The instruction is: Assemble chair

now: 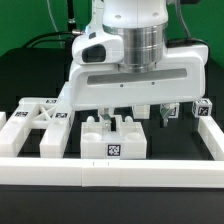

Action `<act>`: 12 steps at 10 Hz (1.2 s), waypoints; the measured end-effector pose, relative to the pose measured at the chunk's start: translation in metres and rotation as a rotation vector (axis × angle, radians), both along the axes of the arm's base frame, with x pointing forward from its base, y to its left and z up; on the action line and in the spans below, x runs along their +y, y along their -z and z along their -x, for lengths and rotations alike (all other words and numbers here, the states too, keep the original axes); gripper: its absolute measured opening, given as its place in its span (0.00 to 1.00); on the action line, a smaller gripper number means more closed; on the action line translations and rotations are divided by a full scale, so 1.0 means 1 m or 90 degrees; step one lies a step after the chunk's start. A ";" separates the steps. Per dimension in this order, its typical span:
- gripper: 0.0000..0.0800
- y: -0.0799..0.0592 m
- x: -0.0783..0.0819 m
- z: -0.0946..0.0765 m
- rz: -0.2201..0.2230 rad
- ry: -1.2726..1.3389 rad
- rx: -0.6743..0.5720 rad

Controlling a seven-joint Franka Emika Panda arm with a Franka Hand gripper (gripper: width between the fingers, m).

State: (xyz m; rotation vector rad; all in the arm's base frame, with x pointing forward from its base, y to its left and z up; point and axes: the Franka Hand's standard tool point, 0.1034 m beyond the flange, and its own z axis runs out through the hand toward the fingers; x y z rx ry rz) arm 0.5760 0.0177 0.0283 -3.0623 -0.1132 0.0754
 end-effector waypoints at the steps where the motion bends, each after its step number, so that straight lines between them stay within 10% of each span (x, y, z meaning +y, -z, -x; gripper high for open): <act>1: 0.81 0.004 0.000 0.000 -0.001 -0.007 -0.002; 5: 0.81 0.020 0.002 0.000 -0.001 -0.007 -0.015; 7: 0.49 0.019 0.002 0.000 -0.001 -0.007 -0.015; 8: 0.49 0.019 0.002 0.000 -0.001 -0.007 -0.015; 10: 0.07 0.019 0.002 0.000 -0.001 -0.007 -0.015; 12: 0.04 0.019 0.002 0.000 -0.001 -0.007 -0.016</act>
Offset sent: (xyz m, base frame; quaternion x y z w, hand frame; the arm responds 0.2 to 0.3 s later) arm 0.0000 -0.0003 -0.0196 -0.0032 0.0269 -0.0011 0.9996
